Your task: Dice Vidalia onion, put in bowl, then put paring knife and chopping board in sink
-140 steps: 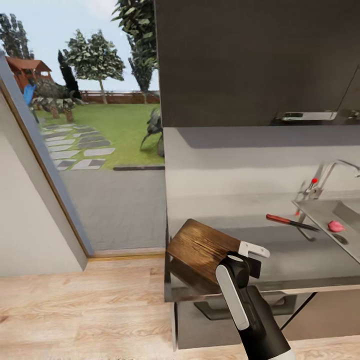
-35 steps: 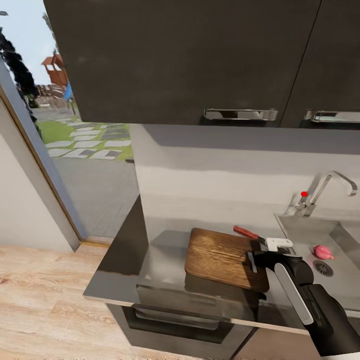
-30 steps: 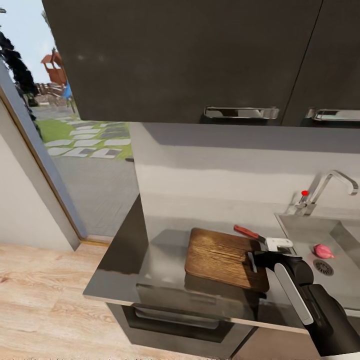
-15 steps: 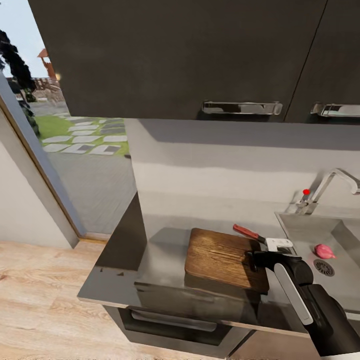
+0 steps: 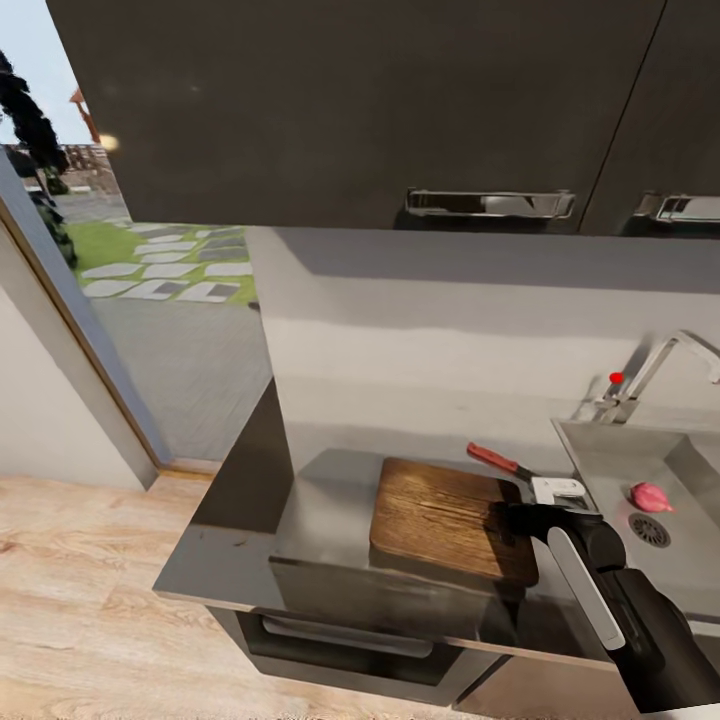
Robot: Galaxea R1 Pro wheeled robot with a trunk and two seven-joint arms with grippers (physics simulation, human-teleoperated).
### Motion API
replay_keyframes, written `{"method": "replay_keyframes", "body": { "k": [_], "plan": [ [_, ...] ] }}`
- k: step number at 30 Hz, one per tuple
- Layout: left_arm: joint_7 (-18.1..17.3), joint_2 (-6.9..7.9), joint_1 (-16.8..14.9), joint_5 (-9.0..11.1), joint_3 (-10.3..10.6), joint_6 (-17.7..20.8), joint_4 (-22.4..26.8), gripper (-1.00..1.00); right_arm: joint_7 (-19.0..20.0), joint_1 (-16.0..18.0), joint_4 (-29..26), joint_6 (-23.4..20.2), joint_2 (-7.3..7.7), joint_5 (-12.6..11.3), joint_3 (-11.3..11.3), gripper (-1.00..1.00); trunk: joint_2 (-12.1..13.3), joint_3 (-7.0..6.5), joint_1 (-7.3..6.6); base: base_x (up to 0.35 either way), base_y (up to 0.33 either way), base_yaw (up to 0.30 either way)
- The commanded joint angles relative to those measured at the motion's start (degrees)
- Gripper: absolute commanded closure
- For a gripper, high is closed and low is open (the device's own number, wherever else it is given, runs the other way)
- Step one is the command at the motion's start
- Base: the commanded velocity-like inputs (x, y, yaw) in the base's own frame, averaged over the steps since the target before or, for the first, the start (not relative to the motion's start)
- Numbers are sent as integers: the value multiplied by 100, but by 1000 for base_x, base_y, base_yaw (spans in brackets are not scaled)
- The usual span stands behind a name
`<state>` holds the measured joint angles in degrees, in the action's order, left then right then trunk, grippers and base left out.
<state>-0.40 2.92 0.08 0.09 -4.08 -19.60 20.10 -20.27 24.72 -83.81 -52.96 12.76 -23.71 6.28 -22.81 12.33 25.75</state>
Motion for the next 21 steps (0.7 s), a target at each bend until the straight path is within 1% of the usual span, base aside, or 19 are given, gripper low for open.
{"method": "replay_keyframes", "body": {
  "k": [1, 10, 12, 14, 16, 18, 21],
  "plan": [
    [-4, -2, 1, 0, -14, -9, 5, -100, -62, 6, -5, -13, 6, -59, 14, 100, -11, 19, 3, 0, 0, 0],
    [-4, -2, 1, 0, -14, -8, 3, -100, -64, 6, -4, -13, 7, -40, 7, 100, -11, 101, 3, 0, 0, 0],
    [-4, -2, 1, 0, -14, -7, 3, -100, -64, 6, -4, -13, 7, 20, 11, 100, -11, 117, 3, 0, 0, 0],
    [-4, -2, 1, 0, -14, -6, 3, -100, -64, 6, -4, -13, 7, 167, 13, 100, -11, 133, 3, 0, 0, 0],
    [-4, -2, 1, 0, -14, -5, 3, -100, -64, 6, -4, -13, 5, 253, 14, 100, -11, 148, 3, 0, 0, 0],
    [-4, -2, 1, 0, -14, -4, 3, -100, -64, 6, -4, -13, 6, 306, 14, 100, -11, 158, 3, 0, 0, 0],
    [-4, -2, 1, 0, -14, -4, 3, -100, -64, 6, -4, -17, 7, 312, 14, 100, -11, 170, 3, 0, 0, 0]
  ]
}}
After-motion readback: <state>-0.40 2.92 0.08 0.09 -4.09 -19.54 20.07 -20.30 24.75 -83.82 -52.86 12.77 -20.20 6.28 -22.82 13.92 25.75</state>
